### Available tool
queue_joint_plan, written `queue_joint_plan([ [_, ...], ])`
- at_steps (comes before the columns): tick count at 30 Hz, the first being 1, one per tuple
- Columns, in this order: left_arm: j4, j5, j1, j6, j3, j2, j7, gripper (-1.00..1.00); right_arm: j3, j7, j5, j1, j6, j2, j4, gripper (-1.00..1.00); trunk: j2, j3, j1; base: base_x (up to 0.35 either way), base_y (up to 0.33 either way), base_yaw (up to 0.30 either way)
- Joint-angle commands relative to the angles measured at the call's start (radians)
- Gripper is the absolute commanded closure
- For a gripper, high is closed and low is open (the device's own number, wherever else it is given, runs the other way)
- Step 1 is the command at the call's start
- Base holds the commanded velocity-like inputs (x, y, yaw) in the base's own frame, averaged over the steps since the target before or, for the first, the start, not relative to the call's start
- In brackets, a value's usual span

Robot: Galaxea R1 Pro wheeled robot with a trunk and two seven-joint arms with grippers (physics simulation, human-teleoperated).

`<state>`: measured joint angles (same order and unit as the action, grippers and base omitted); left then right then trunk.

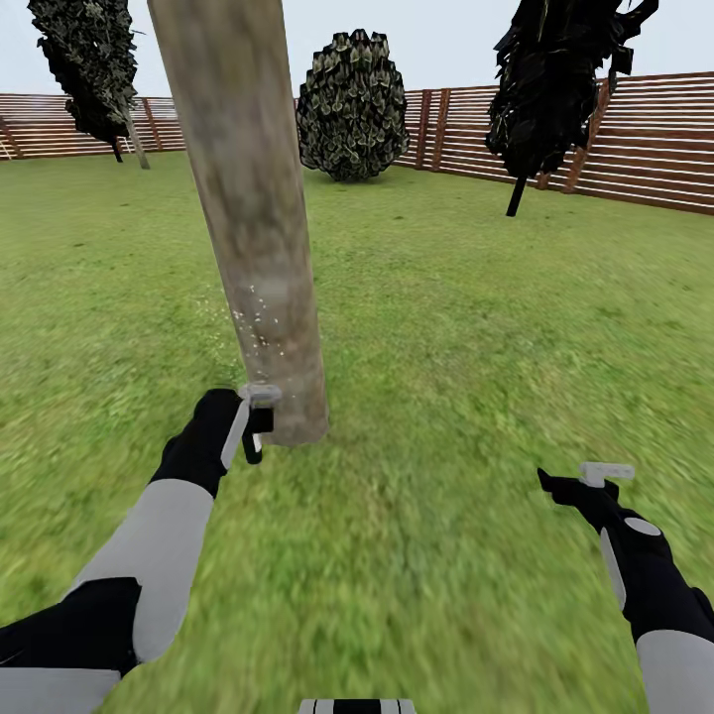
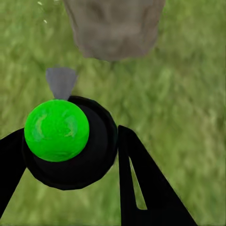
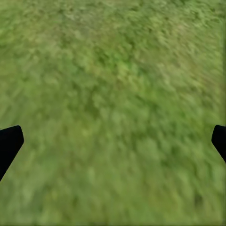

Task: In the garden, pick up the pesticide atomizer on the floor and spray pesticide onto both trees until each tree trunk is fully covered.

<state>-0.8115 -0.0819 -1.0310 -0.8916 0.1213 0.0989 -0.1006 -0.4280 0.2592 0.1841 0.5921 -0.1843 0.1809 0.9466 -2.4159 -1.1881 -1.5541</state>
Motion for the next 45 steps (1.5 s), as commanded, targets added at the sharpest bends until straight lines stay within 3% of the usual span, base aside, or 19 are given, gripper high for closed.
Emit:
queue_joint_plan([
  [1,0.000,0.000,0.030,0.018,0.000,0.001,-0.005,1.00,0.000,0.000,0.000,0.000,0.000,0.000,0.000,-1.00,0.000,0.000,0.000,0.000,0.000,0.000],
  [5,-0.001,-0.001,0.098,0.069,0.001,0.001,-0.012,1.00,0.001,0.034,0.000,0.000,0.001,0.000,0.003,-1.00,0.000,0.000,0.000,0.000,0.000,0.000],
  [6,-0.001,-0.001,0.134,0.109,0.001,0.001,-0.027,1.00,0.001,0.072,0.001,0.000,0.001,0.000,0.003,-1.00,0.000,0.000,0.000,0.000,0.000,0.000],
  [9,0.027,0.002,0.191,0.199,0.001,0.002,-0.039,1.00,0.001,0.098,0.003,0.000,0.000,0.000,0.001,-1.00,0.000,0.000,0.000,0.000,0.000,0.000],
  [10,0.047,0.002,0.197,0.223,0.001,0.002,-0.041,1.00,0.001,0.100,0.003,0.000,0.000,0.000,0.000,-1.00,0.000,0.000,0.000,0.000,0.000,0.000],
  [12,0.177,0.000,0.209,0.306,0.005,0.000,-0.053,1.00,0.001,0.104,0.003,0.000,-0.001,0.000,-0.002,-1.00,0.000,0.000,0.000,0.000,0.000,0.000],
  [16,0.204,0.000,0.221,0.408,0.005,-0.001,-0.055,1.00,0.002,0.105,0.003,0.000,-0.001,0.000,0.001,-1.00,0.000,0.000,0.000,0.001,0.000,0.000],
  [29,0.204,0.001,0.223,0.421,0.004,0.000,-0.057,1.00,-0.002,0.102,0.003,0.000,0.000,0.004,0.003,-1.00,0.000,-0.009,0.000,0.142,-0.207,0.098],
  [34,0.205,0.002,0.223,0.421,0.003,0.001,-0.059,1.00,-0.051,0.104,0.003,0.000,-0.001,0.006,0.001,-1.00,0.000,-0.014,0.000,0.144,-0.261,0.142],
  [45,0.207,0.004,0.223,0.422,0.004,0.001,-0.059,1.00,-0.057,0.104,0.004,0.000,0.000,0.005,-0.003,-1.00,0.000,-0.015,0.000,0.190,-0.257,0.040],
])
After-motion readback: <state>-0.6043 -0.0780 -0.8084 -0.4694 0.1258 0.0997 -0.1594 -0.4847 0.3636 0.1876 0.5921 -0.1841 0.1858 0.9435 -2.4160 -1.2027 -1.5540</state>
